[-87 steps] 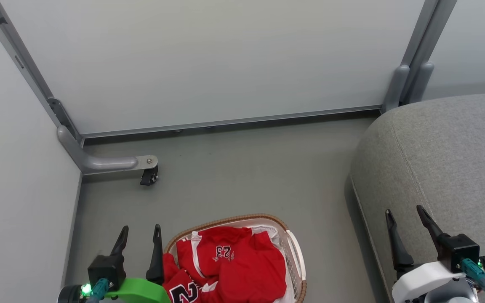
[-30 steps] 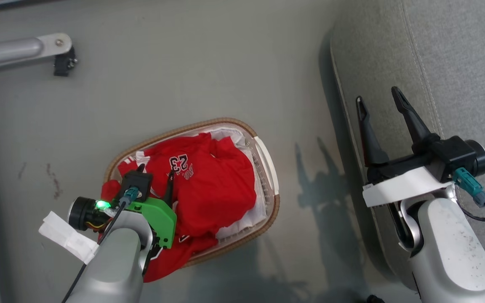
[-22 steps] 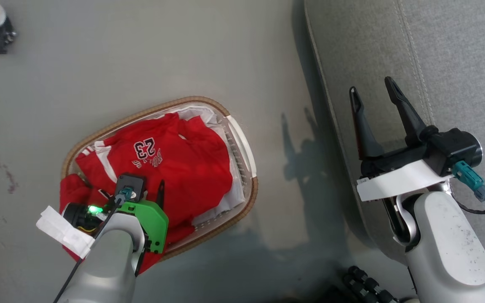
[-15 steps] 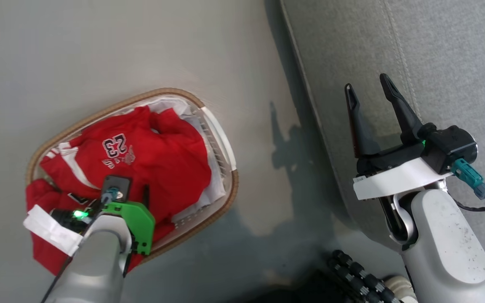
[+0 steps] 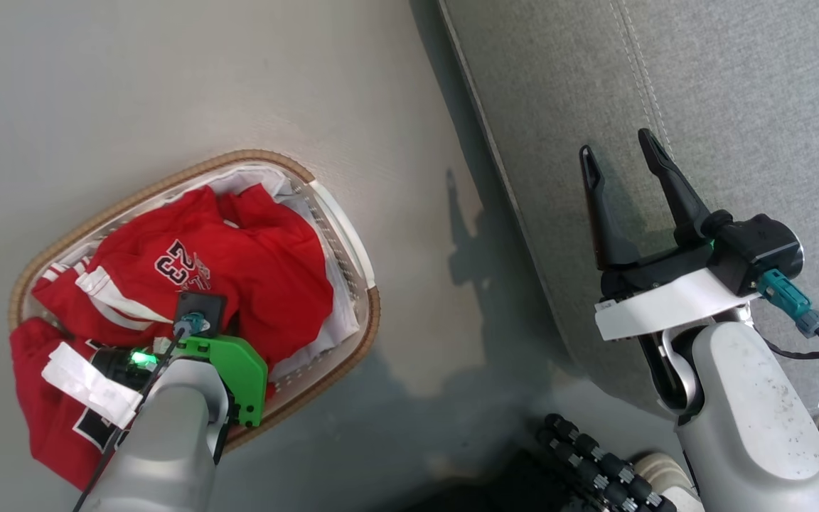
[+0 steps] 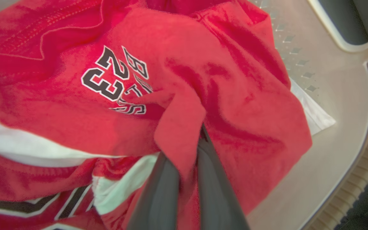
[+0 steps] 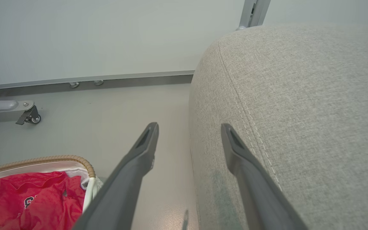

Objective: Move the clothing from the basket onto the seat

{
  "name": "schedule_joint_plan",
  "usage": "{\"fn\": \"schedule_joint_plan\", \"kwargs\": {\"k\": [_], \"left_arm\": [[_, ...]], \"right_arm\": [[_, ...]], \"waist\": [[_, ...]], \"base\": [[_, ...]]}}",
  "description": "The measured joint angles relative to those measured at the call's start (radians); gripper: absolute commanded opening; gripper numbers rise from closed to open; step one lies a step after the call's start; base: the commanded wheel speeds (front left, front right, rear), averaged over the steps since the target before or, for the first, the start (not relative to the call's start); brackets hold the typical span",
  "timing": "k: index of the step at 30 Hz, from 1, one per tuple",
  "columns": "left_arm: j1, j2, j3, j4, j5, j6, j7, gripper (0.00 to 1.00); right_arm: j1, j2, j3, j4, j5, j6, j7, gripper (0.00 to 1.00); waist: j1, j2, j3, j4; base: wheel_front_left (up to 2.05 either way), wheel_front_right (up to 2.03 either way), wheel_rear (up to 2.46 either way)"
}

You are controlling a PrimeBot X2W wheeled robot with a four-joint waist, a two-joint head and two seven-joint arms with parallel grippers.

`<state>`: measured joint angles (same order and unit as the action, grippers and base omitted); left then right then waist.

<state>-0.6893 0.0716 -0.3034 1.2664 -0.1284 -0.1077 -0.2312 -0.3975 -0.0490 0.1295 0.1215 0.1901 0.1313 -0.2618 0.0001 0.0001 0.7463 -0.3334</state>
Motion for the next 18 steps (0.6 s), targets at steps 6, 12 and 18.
{"fn": "schedule_joint_plan", "kwargs": {"k": [6,12,18], "left_arm": [[0.013,-0.012,-0.043,-0.03,-0.001,-0.015,-0.023,0.0],[0.062,-0.017,-0.097,-0.099,-0.006,-0.02,-0.03,0.0],[0.101,-0.016,-0.212,-0.238,-0.022,-0.021,-0.031,0.0]], "right_arm": [[0.022,0.001,-0.015,0.02,-0.041,0.0,0.0,1.0],[0.068,0.001,-0.039,0.047,-0.091,0.0,0.0,1.0],[0.136,0.001,-0.068,0.077,-0.138,0.0,0.0,1.0]], "waist": [[0.0,0.0,-0.06,0.029],[0.0,0.0,-0.15,0.066],[-0.0001,0.0,-0.263,0.106]], "base": [[0.0,0.0,0.0],[0.0,0.0,0.0],[0.0,0.0,0.0]]}}
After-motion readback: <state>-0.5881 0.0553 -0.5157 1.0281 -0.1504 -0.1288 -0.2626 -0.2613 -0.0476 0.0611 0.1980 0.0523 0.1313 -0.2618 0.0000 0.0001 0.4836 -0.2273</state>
